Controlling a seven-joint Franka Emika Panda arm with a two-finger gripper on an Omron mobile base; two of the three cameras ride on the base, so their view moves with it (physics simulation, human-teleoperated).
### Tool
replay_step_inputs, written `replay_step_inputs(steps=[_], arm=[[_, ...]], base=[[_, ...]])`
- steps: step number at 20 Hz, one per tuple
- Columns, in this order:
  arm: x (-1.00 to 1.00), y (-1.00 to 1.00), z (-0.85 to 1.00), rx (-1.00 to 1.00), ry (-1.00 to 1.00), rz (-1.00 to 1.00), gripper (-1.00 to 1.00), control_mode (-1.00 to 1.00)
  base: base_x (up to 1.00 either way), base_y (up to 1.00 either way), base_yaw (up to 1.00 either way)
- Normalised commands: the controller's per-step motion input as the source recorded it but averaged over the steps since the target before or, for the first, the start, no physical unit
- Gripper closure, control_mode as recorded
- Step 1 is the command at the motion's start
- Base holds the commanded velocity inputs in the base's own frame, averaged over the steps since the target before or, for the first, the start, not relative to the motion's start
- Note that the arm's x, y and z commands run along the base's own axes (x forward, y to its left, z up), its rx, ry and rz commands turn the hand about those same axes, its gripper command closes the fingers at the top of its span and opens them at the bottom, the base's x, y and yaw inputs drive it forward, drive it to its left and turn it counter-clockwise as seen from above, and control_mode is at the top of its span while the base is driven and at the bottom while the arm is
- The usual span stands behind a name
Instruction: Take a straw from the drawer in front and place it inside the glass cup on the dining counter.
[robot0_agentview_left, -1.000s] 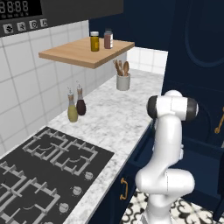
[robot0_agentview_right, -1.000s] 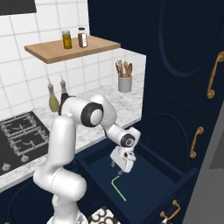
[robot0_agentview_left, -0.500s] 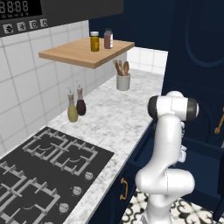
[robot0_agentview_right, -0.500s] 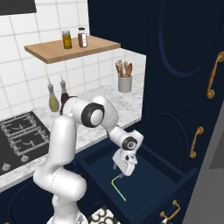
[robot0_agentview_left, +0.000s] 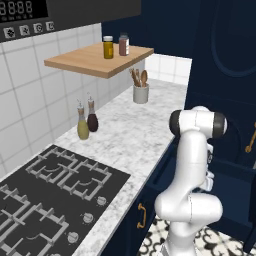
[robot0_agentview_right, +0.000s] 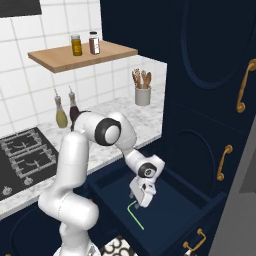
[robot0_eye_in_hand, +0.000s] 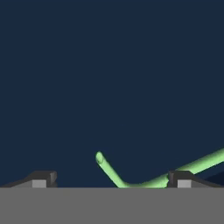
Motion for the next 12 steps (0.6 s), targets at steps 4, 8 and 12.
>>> replay_step_inputs(steps=[4,8,12], arm=[[0.00,0.00,-0.19,-0.06,0.00,-0.03,-1.00,-1.00],[0.00,0.00,-0.16,-0.07,0.00,0.00,-1.00,-1.00],[0.00,0.00,-0.15,-0.06,0.00,0.00,-1.00,-1.00]], base=[[0.00,0.00,0.00],[0.00,0.00,0.00],[0.00,0.00,0.00]])
